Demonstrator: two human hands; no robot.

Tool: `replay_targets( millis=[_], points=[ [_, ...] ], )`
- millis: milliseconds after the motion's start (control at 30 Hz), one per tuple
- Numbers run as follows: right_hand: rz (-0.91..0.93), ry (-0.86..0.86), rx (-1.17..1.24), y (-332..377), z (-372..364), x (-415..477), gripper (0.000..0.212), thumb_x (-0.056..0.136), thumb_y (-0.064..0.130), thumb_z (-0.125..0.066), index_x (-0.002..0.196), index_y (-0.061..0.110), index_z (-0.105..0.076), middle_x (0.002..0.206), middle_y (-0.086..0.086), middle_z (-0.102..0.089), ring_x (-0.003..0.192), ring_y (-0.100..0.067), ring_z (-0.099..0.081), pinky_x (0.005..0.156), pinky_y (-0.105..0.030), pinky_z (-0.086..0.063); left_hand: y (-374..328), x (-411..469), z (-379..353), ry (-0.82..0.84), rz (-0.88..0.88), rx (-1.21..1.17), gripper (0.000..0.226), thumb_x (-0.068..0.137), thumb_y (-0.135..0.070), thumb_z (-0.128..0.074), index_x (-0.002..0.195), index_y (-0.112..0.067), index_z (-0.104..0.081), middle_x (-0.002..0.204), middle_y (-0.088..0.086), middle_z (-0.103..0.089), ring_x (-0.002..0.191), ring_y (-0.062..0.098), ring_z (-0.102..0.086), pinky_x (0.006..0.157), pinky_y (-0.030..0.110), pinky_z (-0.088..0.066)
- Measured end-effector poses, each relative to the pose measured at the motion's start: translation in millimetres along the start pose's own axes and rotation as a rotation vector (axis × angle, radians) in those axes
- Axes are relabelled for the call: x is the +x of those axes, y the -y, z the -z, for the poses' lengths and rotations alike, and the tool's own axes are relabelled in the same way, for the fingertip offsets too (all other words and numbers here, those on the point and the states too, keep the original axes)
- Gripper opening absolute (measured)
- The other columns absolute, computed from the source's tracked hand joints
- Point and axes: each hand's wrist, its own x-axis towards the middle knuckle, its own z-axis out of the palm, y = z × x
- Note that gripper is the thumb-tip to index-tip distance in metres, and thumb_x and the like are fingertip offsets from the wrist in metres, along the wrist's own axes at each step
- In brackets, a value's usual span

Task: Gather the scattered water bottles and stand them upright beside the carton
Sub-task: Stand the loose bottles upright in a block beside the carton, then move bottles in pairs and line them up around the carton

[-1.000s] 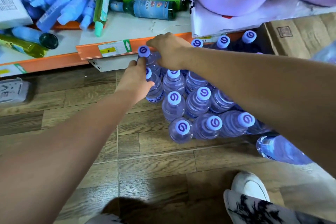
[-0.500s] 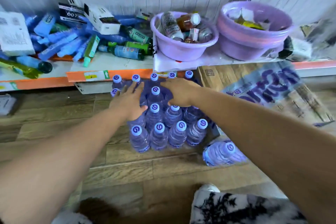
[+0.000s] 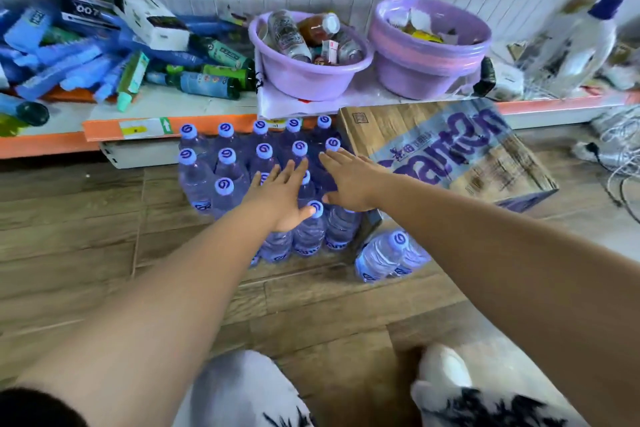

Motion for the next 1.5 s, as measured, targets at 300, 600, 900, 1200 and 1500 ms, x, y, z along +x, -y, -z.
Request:
replay_targets(
  millis=[300,600,900,1200,1500],
  points=[
    [0.028,-0.005,0.076,-52.4,-53.0,4.9,0.066,0.095,0.030,-0.050,0.149,0.010,-0.019,0.155,-0.008,-0.025,0.144,-0.030,-0.020,0.110,-0.043,-0.034,-31.8,24.9,-54.8,-0.063,0.045,-0.063,0.066,0.096,-0.035,-0.049,0.151,-0.019,-0.016,0.153,0.007,-0.025,0.140,0.032,-0.030,0.114,0.043,-0.029],
    [0.194,-0.259,-0.182,-62.5,-92.3,21.5,0.048,0.093,0.039,-0.053,0.134,0.016,-0.041,0.125,-0.008,-0.056,0.124,-0.031,-0.044,0.088,-0.035,-0.037,-50.3,35.8,-85.0,-0.245,0.163,0.061,0.036,0.088,-0.020,-0.061,0.121,-0.007,-0.051,0.116,0.010,-0.041,0.092,0.036,-0.058,0.073,0.040,-0.045],
    [0.235,-0.371,0.333,-58.1,-76.1,6.3,0.025,0.085,0.009,-0.054,0.109,0.006,-0.057,0.110,-0.017,-0.055,0.096,-0.033,-0.055,0.068,-0.030,-0.035,-61.2,7.3,-58.9,-0.274,0.178,0.110,0.034,0.091,-0.026,-0.057,0.117,-0.005,-0.047,0.106,0.011,-0.036,0.097,0.038,-0.056,0.084,0.044,-0.048],
    [0.224,-0.640,0.574,-81.6,21.2,-72.5,0.031,0.079,0.014,-0.066,0.110,0.010,-0.067,0.104,-0.009,-0.066,0.095,-0.024,-0.055,0.073,-0.024,-0.038,-113.6,-42.0,42.1,-0.388,0.138,0.204,0.024,0.089,-0.020,-0.058,0.108,-0.006,-0.054,0.110,0.016,-0.044,0.108,0.035,-0.052,0.086,0.035,-0.042],
    [0.174,-0.648,0.385,-157.2,81.3,-145.4,0.030,0.079,0.015,-0.066,0.109,0.010,-0.067,0.110,-0.010,-0.064,0.096,-0.024,-0.056,0.066,-0.017,-0.031,-209.1,-45.8,111.9,-0.399,0.044,0.239,0.012,0.086,-0.023,-0.062,0.090,-0.012,-0.059,0.108,0.014,-0.053,0.099,0.035,-0.057,0.086,0.038,-0.049]
  ],
)
